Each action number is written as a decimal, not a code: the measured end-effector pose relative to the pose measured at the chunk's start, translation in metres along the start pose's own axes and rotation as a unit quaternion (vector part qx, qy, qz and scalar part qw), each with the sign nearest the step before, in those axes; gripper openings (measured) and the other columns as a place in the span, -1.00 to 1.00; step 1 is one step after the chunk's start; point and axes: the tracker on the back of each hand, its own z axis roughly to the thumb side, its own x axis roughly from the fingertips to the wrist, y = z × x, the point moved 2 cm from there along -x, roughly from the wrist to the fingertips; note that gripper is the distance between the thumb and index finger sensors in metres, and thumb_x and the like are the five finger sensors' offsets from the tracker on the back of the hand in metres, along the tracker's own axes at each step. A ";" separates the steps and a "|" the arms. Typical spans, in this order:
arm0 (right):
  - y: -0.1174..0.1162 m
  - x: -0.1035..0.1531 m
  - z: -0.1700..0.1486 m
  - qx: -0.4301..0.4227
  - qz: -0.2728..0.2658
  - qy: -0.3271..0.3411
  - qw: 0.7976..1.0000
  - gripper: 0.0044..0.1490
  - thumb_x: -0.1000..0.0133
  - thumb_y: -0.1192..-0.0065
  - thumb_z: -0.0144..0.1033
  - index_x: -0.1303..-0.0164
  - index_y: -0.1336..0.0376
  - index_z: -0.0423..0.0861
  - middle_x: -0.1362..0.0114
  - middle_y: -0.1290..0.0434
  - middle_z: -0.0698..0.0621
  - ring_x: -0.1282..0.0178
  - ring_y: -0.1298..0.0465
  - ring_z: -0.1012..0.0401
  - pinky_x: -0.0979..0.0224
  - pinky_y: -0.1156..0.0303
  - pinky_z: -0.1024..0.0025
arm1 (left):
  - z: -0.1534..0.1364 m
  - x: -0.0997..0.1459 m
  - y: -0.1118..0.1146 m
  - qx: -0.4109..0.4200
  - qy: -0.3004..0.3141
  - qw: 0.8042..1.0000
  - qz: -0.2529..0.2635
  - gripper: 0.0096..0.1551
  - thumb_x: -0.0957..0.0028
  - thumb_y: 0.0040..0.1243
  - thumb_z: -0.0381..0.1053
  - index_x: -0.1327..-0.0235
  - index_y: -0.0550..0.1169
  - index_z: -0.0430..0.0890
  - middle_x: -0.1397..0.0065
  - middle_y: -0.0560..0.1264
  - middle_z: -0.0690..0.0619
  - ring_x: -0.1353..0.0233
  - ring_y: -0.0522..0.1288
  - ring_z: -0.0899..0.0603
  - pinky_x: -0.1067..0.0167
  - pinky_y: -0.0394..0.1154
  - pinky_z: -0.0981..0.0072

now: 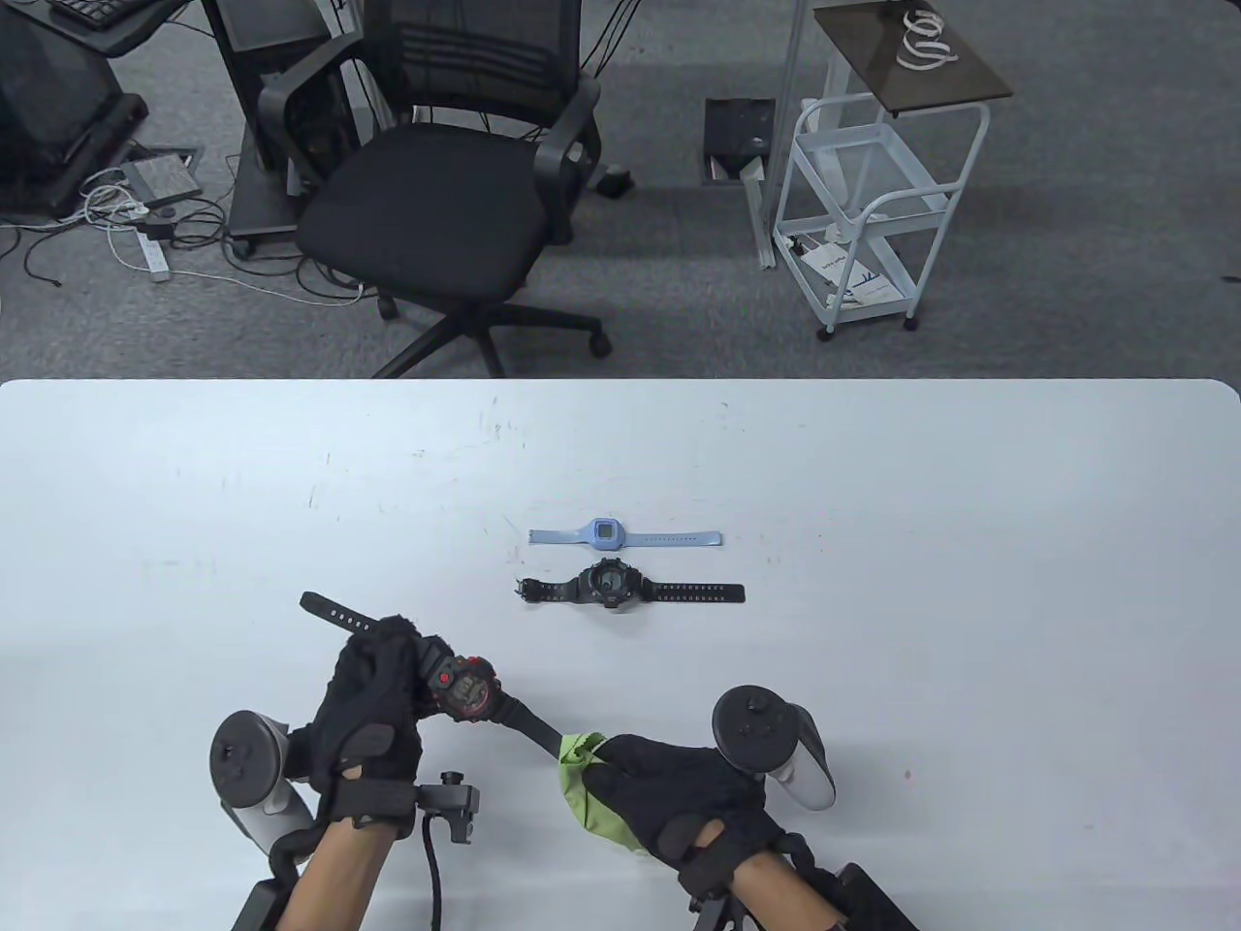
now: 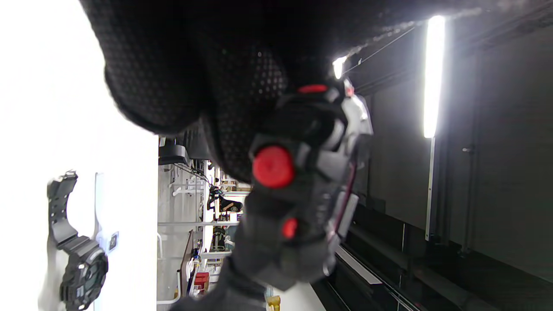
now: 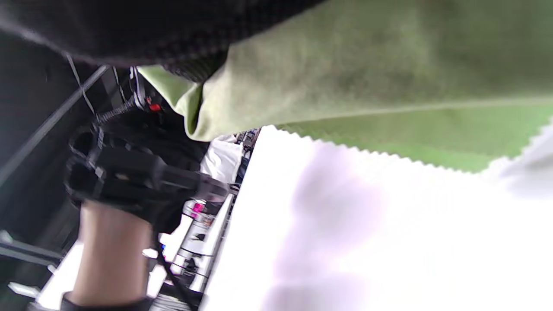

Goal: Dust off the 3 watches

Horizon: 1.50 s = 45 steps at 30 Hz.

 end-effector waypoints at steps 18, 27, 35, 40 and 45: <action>-0.049 -0.026 0.016 0.439 0.084 -0.046 0.894 -0.47 -0.42 -0.17 0.12 -0.43 -0.37 0.01 -0.30 -0.54 0.04 -0.18 -0.60 0.20 -0.35 -0.47 0.03 | 0.003 -0.001 -0.006 0.001 0.007 1.000 0.009 -0.50 -0.15 0.17 0.01 -0.26 0.49 -0.21 -0.07 0.72 0.01 0.12 0.85 -0.06 0.04 0.74 -0.01; -0.071 -0.023 0.029 0.545 0.097 -0.031 0.832 -0.45 -0.41 -0.17 0.16 -0.43 -0.34 0.01 -0.30 -0.53 0.06 -0.17 -0.60 0.21 -0.34 -0.48 0.05 | 0.002 -0.001 -0.005 -0.001 0.007 1.000 0.005 -0.50 -0.15 0.17 0.01 -0.26 0.49 -0.21 -0.06 0.73 0.01 0.13 0.85 -0.06 0.04 0.74 -0.02; -0.026 -0.004 0.033 0.423 0.054 -0.063 0.902 0.10 -0.27 -0.04 0.55 -0.77 -0.05 -0.05 -0.64 -0.27 -0.10 -0.58 -0.33 -0.08 -0.51 -0.28 -0.20 | 0.004 0.000 -0.003 -0.004 0.013 1.000 -0.004 -0.50 -0.15 0.17 0.01 -0.26 0.49 -0.21 -0.07 0.72 0.01 0.13 0.85 -0.07 0.04 0.74 -0.02; 0.038 0.027 0.028 0.301 -0.068 -0.069 0.949 -0.04 -0.34 0.00 0.44 -0.70 -0.15 -0.08 -0.57 -0.34 -0.11 -0.51 -0.38 -0.07 -0.49 -0.29 -0.20 | 0.005 0.003 0.003 -0.009 0.017 1.000 -0.012 -0.50 -0.15 0.17 0.01 -0.26 0.49 -0.21 -0.07 0.72 0.01 0.12 0.85 -0.07 0.04 0.74 -0.02; 0.089 0.062 0.008 0.165 -0.173 -0.069 0.968 -0.10 -0.38 0.02 0.36 -0.68 -0.17 -0.11 -0.52 -0.38 -0.13 -0.44 -0.43 -0.06 -0.44 -0.33 -0.17 | -0.001 0.006 0.018 -0.025 0.006 1.000 -0.011 -0.50 -0.16 0.17 0.02 -0.26 0.48 -0.21 -0.08 0.72 0.01 0.12 0.85 -0.07 0.04 0.74 -0.01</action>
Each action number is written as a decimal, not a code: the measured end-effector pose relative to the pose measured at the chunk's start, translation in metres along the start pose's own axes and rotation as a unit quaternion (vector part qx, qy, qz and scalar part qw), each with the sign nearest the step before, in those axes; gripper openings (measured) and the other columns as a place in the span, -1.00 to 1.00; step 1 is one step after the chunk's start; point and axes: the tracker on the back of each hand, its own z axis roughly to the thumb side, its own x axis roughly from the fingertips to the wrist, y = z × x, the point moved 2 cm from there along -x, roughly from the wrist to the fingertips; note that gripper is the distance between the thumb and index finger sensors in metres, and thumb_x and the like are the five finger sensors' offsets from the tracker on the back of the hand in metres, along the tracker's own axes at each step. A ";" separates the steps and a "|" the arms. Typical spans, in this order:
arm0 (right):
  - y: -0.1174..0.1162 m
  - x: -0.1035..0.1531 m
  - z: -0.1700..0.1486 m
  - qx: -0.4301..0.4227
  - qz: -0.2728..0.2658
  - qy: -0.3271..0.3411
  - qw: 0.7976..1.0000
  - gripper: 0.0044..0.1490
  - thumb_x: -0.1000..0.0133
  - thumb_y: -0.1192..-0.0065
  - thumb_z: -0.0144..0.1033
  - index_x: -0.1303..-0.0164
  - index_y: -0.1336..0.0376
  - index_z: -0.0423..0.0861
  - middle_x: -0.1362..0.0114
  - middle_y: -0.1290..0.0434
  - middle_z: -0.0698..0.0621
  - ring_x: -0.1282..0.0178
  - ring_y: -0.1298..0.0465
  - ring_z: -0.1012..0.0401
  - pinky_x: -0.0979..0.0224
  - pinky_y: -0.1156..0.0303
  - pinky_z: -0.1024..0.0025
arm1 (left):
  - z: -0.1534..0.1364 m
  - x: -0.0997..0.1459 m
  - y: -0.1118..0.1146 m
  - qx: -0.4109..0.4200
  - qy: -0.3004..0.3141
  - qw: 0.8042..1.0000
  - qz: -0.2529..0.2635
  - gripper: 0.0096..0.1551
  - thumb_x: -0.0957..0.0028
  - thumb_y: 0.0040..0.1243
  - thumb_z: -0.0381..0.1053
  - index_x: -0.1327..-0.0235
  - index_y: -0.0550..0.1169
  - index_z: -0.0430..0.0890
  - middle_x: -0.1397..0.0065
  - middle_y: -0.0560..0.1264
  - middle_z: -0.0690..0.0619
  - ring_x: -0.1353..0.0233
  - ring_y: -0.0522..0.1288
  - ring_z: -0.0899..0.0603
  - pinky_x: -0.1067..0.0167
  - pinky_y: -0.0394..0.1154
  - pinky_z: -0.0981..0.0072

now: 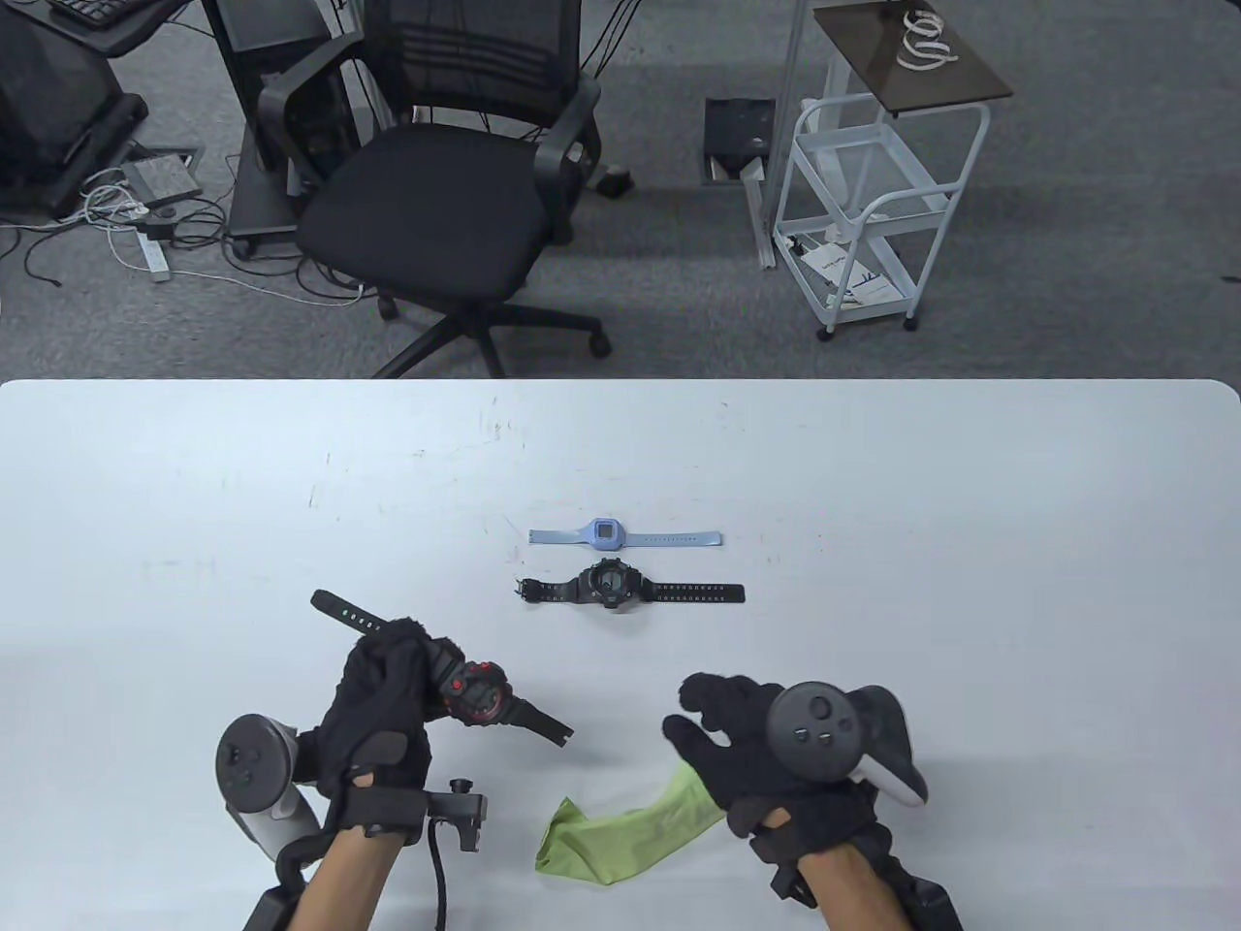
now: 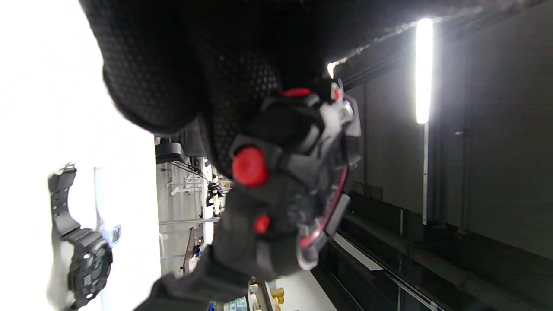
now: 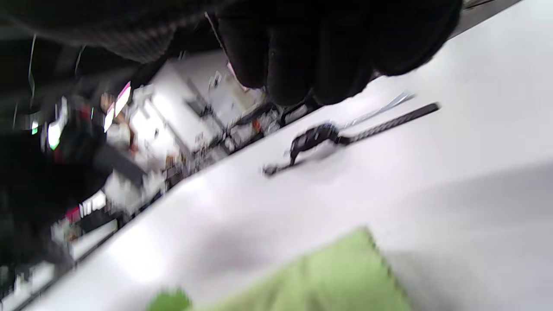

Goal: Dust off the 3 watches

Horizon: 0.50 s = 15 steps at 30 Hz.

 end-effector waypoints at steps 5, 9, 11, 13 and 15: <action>0.038 0.016 -0.032 -0.107 -0.115 -0.024 0.987 -0.12 -0.42 0.06 0.30 -0.73 -0.10 -0.12 -0.55 -0.34 -0.15 -0.45 -0.42 -0.07 -0.44 -0.32 -0.17 | -0.002 0.002 0.043 0.016 -0.030 0.999 -0.001 -0.49 -0.19 0.18 0.04 -0.26 0.46 -0.22 -0.13 0.71 -0.01 0.06 0.85 -0.09 0.01 0.74 -0.01; 0.053 0.027 -0.047 -0.146 -0.161 -0.037 0.975 -0.13 -0.42 0.07 0.29 -0.75 -0.06 -0.10 -0.57 -0.32 -0.14 -0.46 -0.42 -0.06 -0.44 -0.32 -0.16 | -0.007 0.000 0.096 0.034 -0.062 0.997 0.003 -0.49 -0.20 0.16 0.04 -0.28 0.44 -0.21 -0.17 0.69 -0.01 0.02 0.84 -0.09 -0.02 0.74 -0.01; 0.055 0.029 -0.054 -0.160 -0.168 -0.042 0.972 -0.14 -0.43 0.07 0.28 -0.75 -0.06 -0.10 -0.57 -0.32 -0.15 -0.46 -0.42 -0.06 -0.44 -0.32 -0.16 | -0.017 -0.003 0.122 0.053 -0.088 0.995 0.013 -0.49 -0.21 0.15 0.04 -0.29 0.43 -0.21 -0.18 0.68 -0.01 0.00 0.84 -0.09 -0.05 0.73 -0.01; 0.056 0.030 -0.059 -0.170 -0.169 -0.049 0.970 -0.14 -0.43 0.08 0.28 -0.75 -0.06 -0.10 -0.57 -0.32 -0.15 -0.45 -0.42 -0.06 -0.44 -0.32 -0.16 | -0.029 -0.004 0.143 0.062 -0.115 0.991 0.029 -0.49 -0.23 0.14 0.05 -0.30 0.41 -0.21 -0.20 0.67 0.00 -0.03 0.83 -0.08 -0.07 0.73 0.00; 0.055 0.030 -0.062 -0.176 -0.166 -0.053 0.969 -0.14 -0.43 0.08 0.28 -0.75 -0.06 -0.10 -0.57 -0.32 -0.15 -0.45 -0.42 -0.06 -0.44 -0.32 -0.16 | -0.047 -0.005 0.164 0.074 -0.154 0.984 0.048 -0.49 -0.24 0.12 0.05 -0.31 0.40 -0.20 -0.21 0.66 -0.01 -0.05 0.83 -0.09 -0.09 0.72 -0.01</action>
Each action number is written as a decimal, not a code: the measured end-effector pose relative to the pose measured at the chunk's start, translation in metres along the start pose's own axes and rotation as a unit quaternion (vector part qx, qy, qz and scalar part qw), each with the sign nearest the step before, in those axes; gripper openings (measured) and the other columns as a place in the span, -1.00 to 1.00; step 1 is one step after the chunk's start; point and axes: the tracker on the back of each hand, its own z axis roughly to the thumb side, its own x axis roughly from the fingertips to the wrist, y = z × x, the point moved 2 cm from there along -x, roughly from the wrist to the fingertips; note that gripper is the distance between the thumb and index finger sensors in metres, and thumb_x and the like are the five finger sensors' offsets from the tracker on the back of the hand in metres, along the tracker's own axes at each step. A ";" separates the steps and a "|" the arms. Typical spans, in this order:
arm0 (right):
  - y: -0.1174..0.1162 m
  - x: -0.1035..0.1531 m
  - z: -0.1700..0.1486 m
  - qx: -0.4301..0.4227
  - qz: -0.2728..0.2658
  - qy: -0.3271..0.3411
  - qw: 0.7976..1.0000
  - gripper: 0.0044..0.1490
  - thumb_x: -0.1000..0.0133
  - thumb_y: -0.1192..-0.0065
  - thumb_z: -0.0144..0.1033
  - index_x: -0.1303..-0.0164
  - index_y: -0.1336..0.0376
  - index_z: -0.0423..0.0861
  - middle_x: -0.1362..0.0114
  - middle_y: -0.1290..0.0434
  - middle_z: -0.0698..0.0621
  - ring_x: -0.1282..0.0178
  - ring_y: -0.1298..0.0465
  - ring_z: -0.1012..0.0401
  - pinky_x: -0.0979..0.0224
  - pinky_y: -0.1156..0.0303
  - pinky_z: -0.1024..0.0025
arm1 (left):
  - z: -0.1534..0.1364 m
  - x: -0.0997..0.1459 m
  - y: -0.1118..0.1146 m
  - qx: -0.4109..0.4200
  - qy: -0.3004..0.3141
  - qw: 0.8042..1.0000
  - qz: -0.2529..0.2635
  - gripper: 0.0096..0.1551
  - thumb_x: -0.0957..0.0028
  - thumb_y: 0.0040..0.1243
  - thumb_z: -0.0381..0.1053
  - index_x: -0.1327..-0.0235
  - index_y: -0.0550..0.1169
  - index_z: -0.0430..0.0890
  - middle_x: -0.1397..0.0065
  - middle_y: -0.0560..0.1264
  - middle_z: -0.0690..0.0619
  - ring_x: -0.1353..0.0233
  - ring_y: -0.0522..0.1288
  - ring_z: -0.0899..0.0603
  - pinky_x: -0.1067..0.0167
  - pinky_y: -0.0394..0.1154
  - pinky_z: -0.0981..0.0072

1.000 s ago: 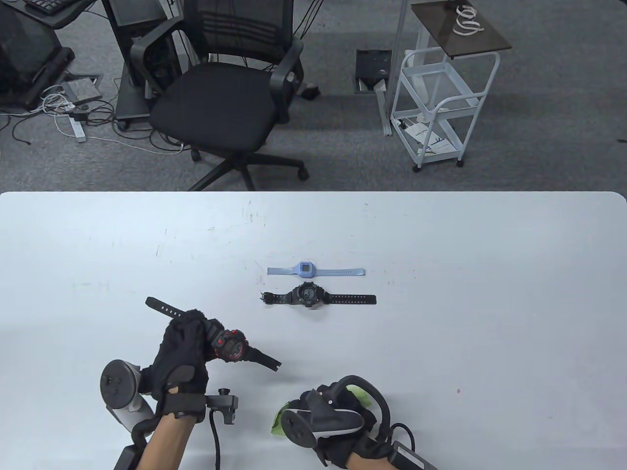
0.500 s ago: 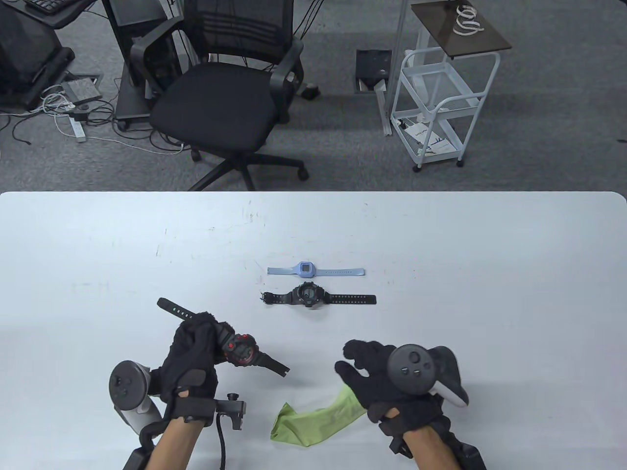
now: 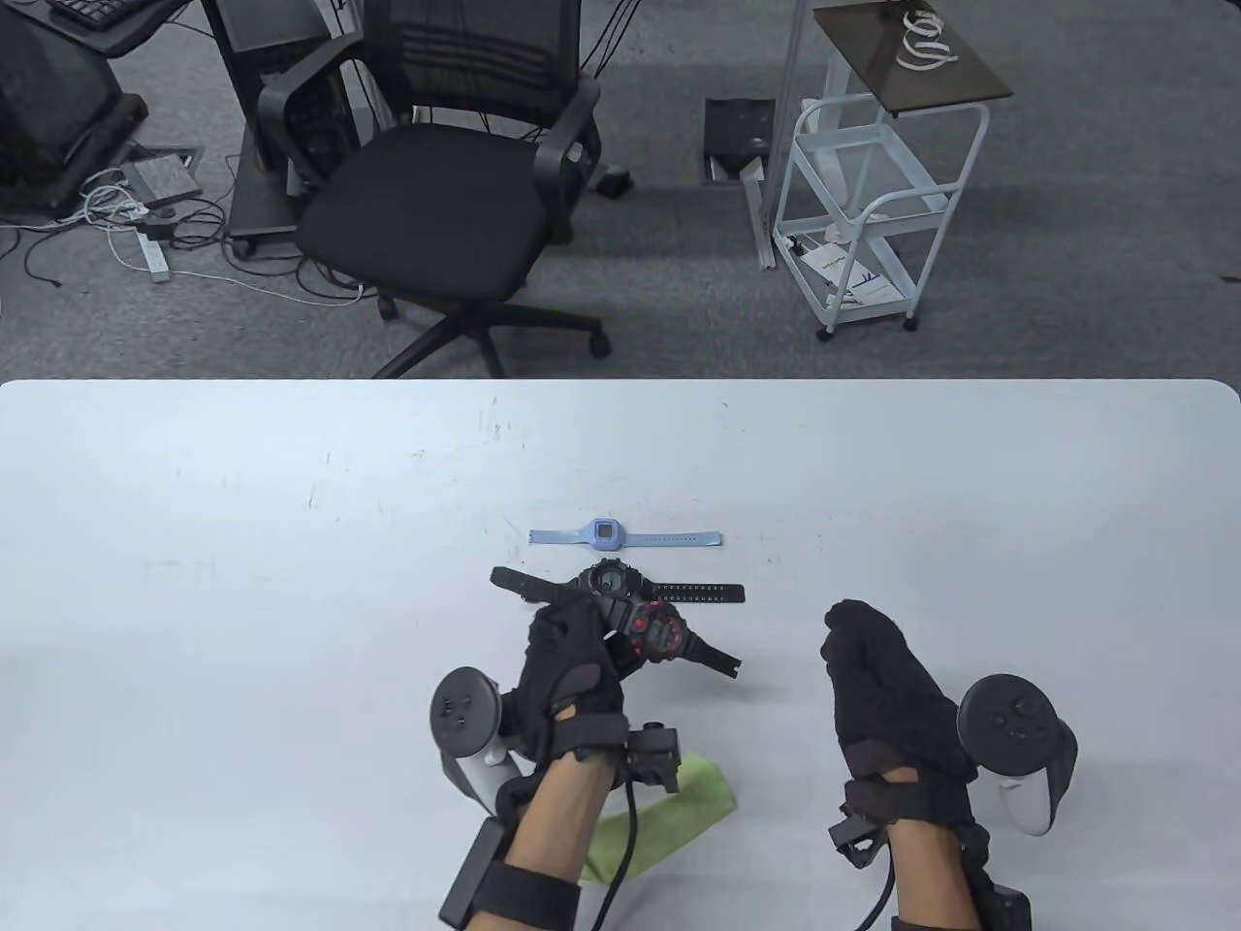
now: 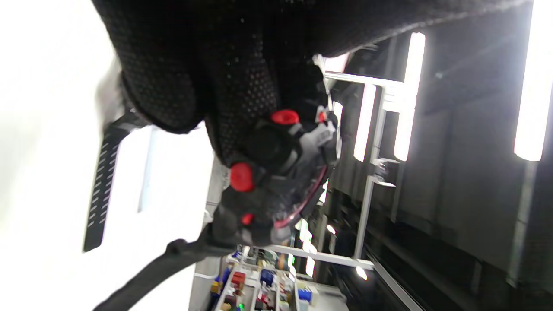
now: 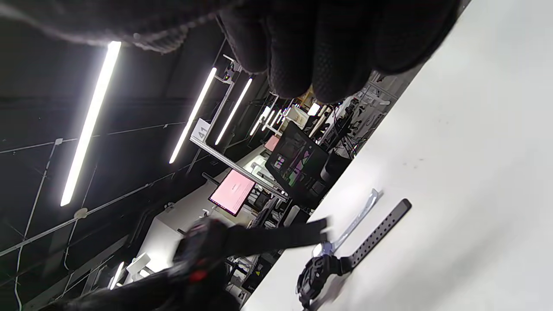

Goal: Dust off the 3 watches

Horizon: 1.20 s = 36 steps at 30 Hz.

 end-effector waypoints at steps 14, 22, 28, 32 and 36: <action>0.002 -0.003 -0.005 -0.064 0.010 0.004 0.998 -0.15 -0.44 0.09 0.26 -0.74 -0.07 -0.11 -0.56 -0.33 -0.15 -0.45 -0.43 -0.06 -0.44 -0.32 -0.16 | -0.058 -0.012 0.014 -0.071 -0.076 0.989 0.103 -0.46 -0.25 0.13 0.01 -0.41 0.34 -0.17 -0.38 0.55 -0.11 -0.27 0.65 -0.35 -0.22 0.55 -0.25; 0.006 -0.001 -0.005 -0.086 0.006 0.007 0.996 -0.16 -0.44 0.09 0.26 -0.74 -0.08 -0.11 -0.55 -0.35 -0.15 -0.43 -0.44 -0.06 -0.43 -0.32 -0.16 | -0.051 -0.011 -0.003 -0.097 -0.061 0.987 0.113 -0.40 -0.23 0.17 -0.03 -0.48 0.29 -0.17 -0.48 0.45 -0.17 -0.36 0.53 -0.45 -0.23 0.51 -0.25; 0.003 -0.002 -0.005 -0.080 0.012 0.004 0.997 -0.16 -0.44 0.09 0.26 -0.73 -0.09 -0.12 -0.54 -0.35 -0.15 -0.43 -0.44 -0.06 -0.43 -0.33 -0.16 | -0.040 -0.014 -0.031 -0.121 -0.041 0.984 0.127 -0.37 -0.23 0.17 -0.04 -0.50 0.27 -0.18 -0.52 0.42 -0.18 -0.40 0.48 -0.46 -0.25 0.47 -0.30; 0.000 -0.003 -0.005 -0.065 0.020 0.002 0.998 -0.16 -0.44 0.09 0.26 -0.73 -0.09 -0.12 -0.54 -0.35 -0.15 -0.43 -0.44 -0.06 -0.43 -0.32 -0.16 | -0.035 -0.013 -0.053 -0.107 -0.042 0.983 0.143 -0.36 -0.22 0.18 -0.05 -0.51 0.26 -0.18 -0.53 0.39 -0.19 -0.42 0.45 -0.47 -0.26 0.45 -0.32; -0.002 -0.003 -0.004 -0.057 0.024 0.004 0.998 -0.16 -0.44 0.09 0.26 -0.73 -0.09 -0.12 -0.54 -0.35 -0.15 -0.43 -0.44 -0.06 -0.43 -0.32 -0.17 | -0.018 -0.017 -0.075 -0.119 -0.011 0.984 0.131 -0.35 -0.23 0.18 -0.04 -0.52 0.26 -0.18 -0.54 0.38 -0.19 -0.44 0.45 -0.45 -0.26 0.43 -0.36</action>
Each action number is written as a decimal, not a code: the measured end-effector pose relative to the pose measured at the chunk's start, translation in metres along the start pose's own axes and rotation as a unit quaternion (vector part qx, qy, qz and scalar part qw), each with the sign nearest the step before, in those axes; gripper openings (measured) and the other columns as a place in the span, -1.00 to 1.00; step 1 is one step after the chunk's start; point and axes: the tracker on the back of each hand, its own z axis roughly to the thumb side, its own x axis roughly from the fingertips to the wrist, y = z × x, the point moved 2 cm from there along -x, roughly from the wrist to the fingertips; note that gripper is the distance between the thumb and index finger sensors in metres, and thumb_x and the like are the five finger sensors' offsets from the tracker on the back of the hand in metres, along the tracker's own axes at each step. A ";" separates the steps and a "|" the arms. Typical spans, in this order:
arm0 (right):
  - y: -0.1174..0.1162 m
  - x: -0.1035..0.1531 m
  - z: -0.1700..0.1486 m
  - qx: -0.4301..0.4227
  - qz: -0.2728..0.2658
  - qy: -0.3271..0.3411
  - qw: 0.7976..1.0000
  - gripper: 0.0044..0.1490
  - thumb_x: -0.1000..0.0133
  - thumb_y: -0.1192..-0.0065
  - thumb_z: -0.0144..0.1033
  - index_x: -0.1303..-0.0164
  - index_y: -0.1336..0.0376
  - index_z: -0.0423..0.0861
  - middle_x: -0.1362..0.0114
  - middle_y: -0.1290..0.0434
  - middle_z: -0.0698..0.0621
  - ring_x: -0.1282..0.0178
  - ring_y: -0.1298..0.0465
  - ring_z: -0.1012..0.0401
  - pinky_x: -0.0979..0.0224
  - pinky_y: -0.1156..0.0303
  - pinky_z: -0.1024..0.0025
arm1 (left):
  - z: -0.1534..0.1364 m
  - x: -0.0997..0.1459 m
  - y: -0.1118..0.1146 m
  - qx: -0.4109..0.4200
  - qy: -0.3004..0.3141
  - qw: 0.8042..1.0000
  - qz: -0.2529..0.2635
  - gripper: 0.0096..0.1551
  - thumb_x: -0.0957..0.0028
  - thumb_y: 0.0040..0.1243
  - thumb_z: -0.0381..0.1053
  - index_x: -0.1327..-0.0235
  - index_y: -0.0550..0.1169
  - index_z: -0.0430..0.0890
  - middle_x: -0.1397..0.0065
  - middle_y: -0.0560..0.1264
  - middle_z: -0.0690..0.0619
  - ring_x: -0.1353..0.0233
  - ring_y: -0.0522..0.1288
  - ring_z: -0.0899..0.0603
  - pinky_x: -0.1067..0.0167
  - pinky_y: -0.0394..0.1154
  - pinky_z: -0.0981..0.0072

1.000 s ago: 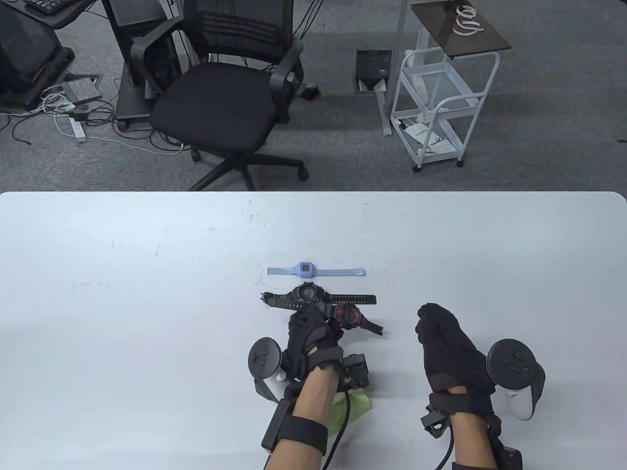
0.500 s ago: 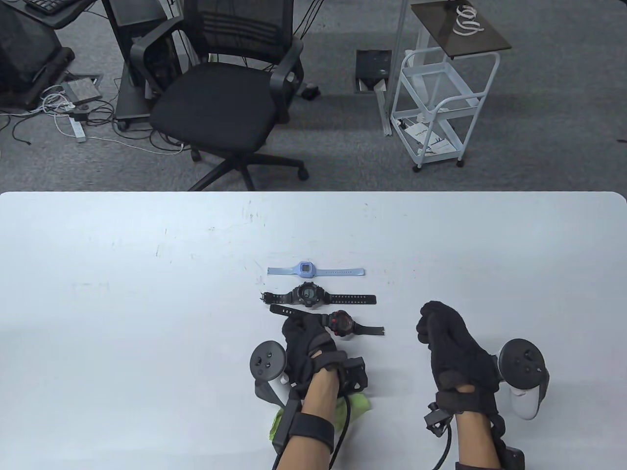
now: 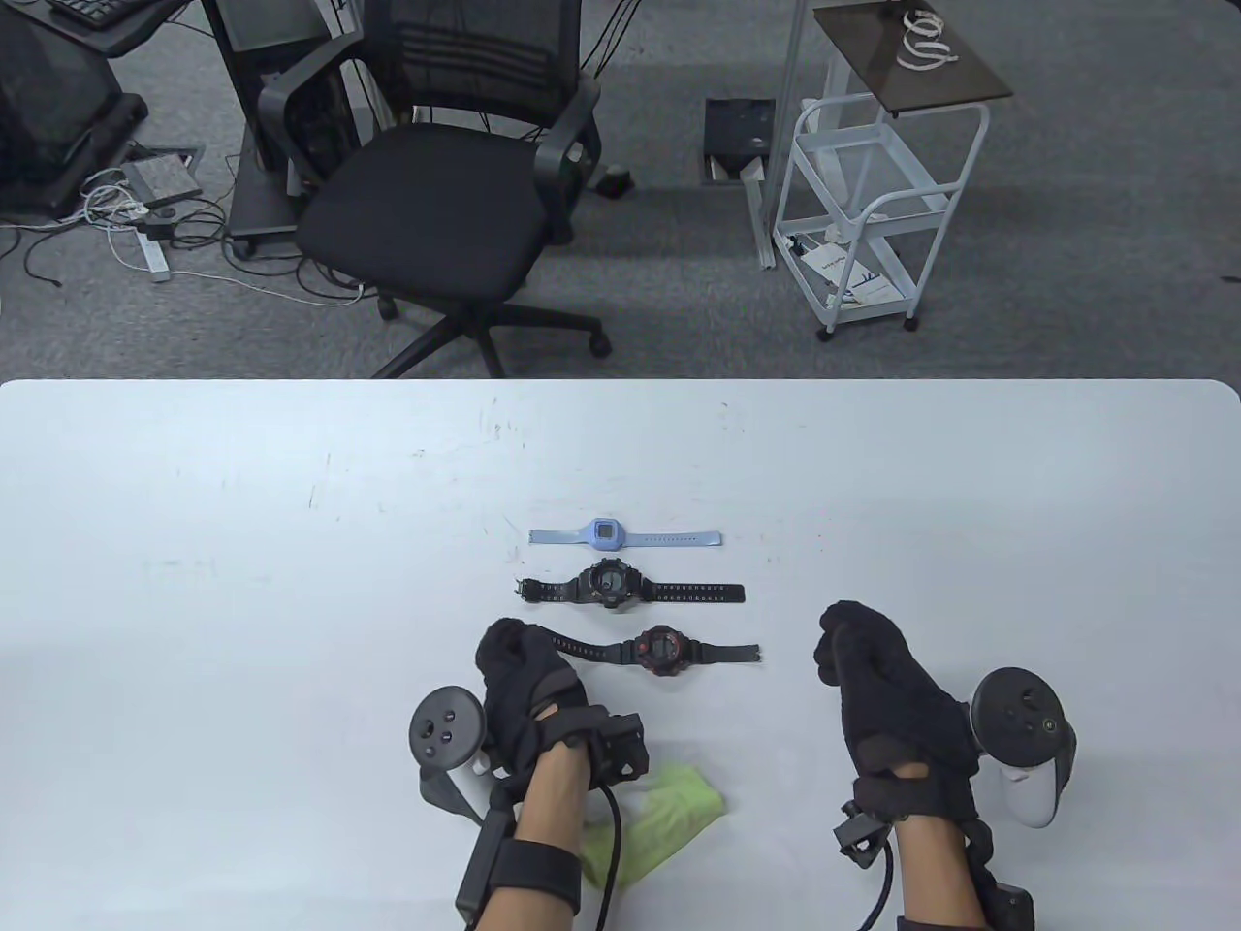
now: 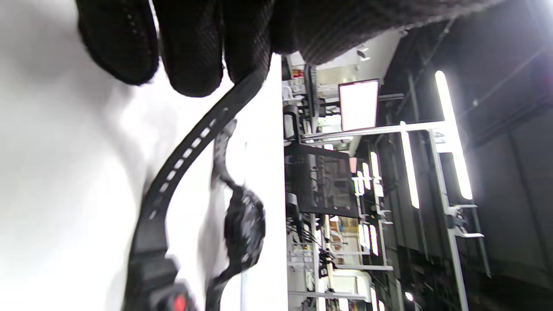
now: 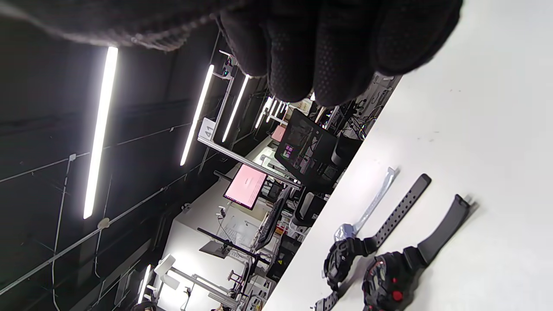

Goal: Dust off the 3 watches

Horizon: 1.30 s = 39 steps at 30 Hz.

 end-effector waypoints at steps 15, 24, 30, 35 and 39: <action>-0.055 -0.012 -0.003 0.190 0.119 -0.006 0.974 -0.15 -0.44 0.06 0.26 -0.78 -0.02 -0.08 -0.67 -0.20 -0.19 -0.58 -0.29 -0.12 -0.53 -0.20 -0.25 | 0.051 0.001 -0.068 -0.351 0.338 0.849 -0.207 -0.30 -0.14 0.27 0.07 -0.52 0.40 -0.14 -0.56 0.43 -0.18 -0.49 0.42 -0.47 -0.28 0.34 -0.51; -0.068 -0.016 -0.026 0.232 0.160 -0.056 0.958 -0.14 -0.44 0.06 0.25 -0.81 0.05 -0.05 -0.74 -0.07 -0.20 -0.68 -0.14 -0.18 -0.58 -0.05 -0.35 | 0.061 0.008 -0.065 -0.404 0.376 0.796 -0.249 -0.22 -0.15 0.25 0.12 -0.59 0.34 -0.15 -0.61 0.37 -0.20 -0.54 0.38 -0.45 -0.32 0.31 -0.52; -0.063 -0.013 -0.024 0.221 0.157 -0.048 0.961 -0.13 -0.45 0.07 0.24 -0.82 0.06 -0.05 -0.75 -0.06 -0.21 -0.68 -0.13 -0.19 -0.58 -0.03 -0.36 | 0.064 0.010 -0.069 -0.391 0.371 0.804 -0.251 -0.23 -0.15 0.23 0.13 -0.58 0.34 -0.15 -0.61 0.36 -0.20 -0.53 0.38 -0.46 -0.32 0.31 -0.52; -0.059 -0.013 -0.018 0.208 0.145 -0.041 0.966 -0.13 -0.45 0.07 0.24 -0.82 0.07 -0.05 -0.75 -0.05 -0.22 -0.69 -0.12 -0.20 -0.58 -0.02 -0.36 | 0.058 0.004 -0.069 -0.397 0.362 0.808 -0.243 -0.23 -0.15 0.23 0.12 -0.58 0.34 -0.15 -0.61 0.36 -0.21 -0.53 0.39 -0.46 -0.32 0.31 -0.52; -0.056 -0.012 -0.017 0.202 0.135 -0.046 0.969 -0.13 -0.45 0.07 0.23 -0.82 0.07 -0.06 -0.75 -0.04 -0.22 -0.69 -0.11 -0.20 -0.57 -0.02 -0.37 | 0.053 0.000 -0.071 -0.403 0.354 0.811 -0.234 -0.23 -0.15 0.23 0.12 -0.57 0.35 -0.16 -0.60 0.37 -0.21 -0.52 0.40 -0.45 -0.31 0.32 -0.51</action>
